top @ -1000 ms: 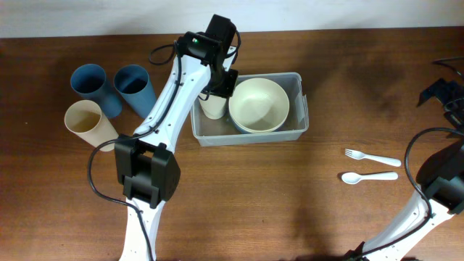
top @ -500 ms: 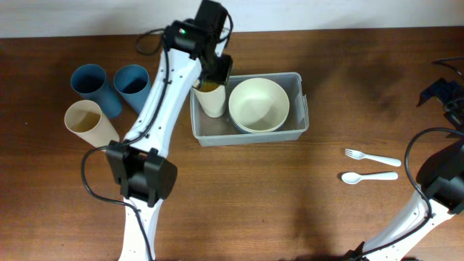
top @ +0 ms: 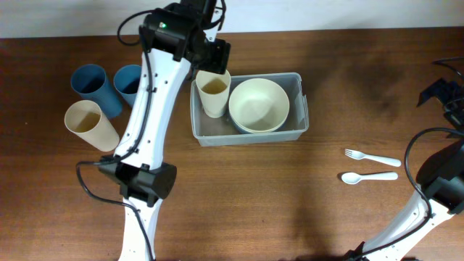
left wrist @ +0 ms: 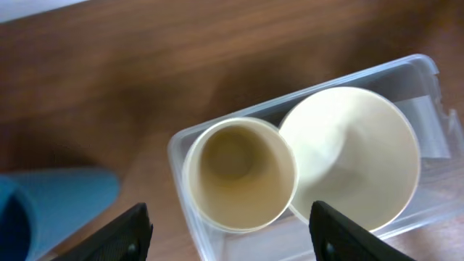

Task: Pack container
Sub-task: 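Open the left gripper and withdraw it to the left, then lower the left gripper around the front cream cup's rim and close, then lift the cream cup and carry it right over the container, then lower the cream cup into the other cream cup in the container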

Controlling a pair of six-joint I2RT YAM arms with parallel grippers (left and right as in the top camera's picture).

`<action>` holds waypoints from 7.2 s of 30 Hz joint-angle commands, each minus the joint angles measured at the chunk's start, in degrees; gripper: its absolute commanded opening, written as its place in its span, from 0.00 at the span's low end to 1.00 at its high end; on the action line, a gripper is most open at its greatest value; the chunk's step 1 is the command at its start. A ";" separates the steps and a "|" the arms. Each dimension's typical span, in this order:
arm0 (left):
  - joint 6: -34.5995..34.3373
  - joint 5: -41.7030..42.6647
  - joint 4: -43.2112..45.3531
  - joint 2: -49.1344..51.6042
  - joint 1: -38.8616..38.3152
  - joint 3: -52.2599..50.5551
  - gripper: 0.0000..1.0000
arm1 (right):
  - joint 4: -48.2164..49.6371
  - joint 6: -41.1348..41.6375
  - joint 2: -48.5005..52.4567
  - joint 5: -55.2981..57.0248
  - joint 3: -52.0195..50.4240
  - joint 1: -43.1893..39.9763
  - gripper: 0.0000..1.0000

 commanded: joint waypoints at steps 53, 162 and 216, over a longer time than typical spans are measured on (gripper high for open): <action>-14.45 -0.22 6.78 -21.44 46.21 -47.08 1.00 | 0.02 0.70 -2.10 0.09 -0.35 0.15 0.99; -15.04 0.46 13.33 -51.32 21.05 -34.64 0.02 | 0.02 0.70 -2.10 0.09 -0.35 0.15 0.99; -12.00 -2.80 13.66 -22.43 3.58 -34.64 0.02 | 0.02 0.72 -2.10 0.09 -0.37 0.15 0.99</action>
